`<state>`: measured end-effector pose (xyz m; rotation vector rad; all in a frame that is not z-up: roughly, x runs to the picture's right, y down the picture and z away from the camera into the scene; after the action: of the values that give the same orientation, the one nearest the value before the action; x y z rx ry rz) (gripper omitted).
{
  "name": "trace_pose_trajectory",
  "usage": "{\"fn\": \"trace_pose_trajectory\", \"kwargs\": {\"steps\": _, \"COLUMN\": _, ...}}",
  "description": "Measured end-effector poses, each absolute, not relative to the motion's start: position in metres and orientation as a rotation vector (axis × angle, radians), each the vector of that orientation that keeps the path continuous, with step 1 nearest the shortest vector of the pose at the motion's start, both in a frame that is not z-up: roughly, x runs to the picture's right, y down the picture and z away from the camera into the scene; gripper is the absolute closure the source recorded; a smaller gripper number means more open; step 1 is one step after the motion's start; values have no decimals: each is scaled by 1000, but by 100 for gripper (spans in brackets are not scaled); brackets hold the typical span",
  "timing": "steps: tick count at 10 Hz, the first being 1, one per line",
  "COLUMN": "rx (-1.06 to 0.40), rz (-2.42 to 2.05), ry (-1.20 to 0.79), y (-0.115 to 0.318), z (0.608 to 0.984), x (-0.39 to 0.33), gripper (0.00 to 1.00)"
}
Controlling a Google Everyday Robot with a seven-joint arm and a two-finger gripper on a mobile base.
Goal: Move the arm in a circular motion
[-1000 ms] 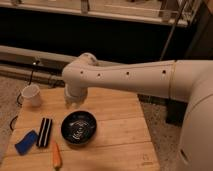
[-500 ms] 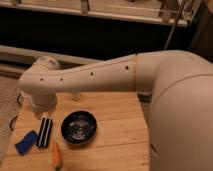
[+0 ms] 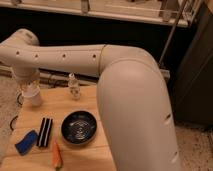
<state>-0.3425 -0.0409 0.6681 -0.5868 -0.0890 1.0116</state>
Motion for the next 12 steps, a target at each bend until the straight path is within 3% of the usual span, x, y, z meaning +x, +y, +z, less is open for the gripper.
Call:
{"fn": "trace_pose_trajectory", "kwargs": {"steps": 3, "rx": -541, "rz": 1159, "ry": -40, "y": -82, "z": 709, "x": -274, "gripper": 62}}
{"fn": "trace_pose_trajectory", "kwargs": {"steps": 5, "rx": -527, "rz": 1274, "ry": 18, "y": -80, "z": 725, "x": -218, "gripper": 62}}
{"fn": "trace_pose_trajectory", "kwargs": {"steps": 7, "rx": -514, "rz": 1402, "ry": 100, "y": -50, "z": 730, "x": -150, "gripper": 62}}
{"fn": "trace_pose_trajectory", "kwargs": {"steps": 8, "rx": -513, "rz": 1443, "ry": 150, "y": -13, "z": 719, "x": -122, "gripper": 62}}
{"fn": "trace_pose_trajectory", "kwargs": {"steps": 12, "rx": -515, "rz": 1349, "ry": 181, "y": 73, "z": 669, "x": -138, "gripper": 62}}
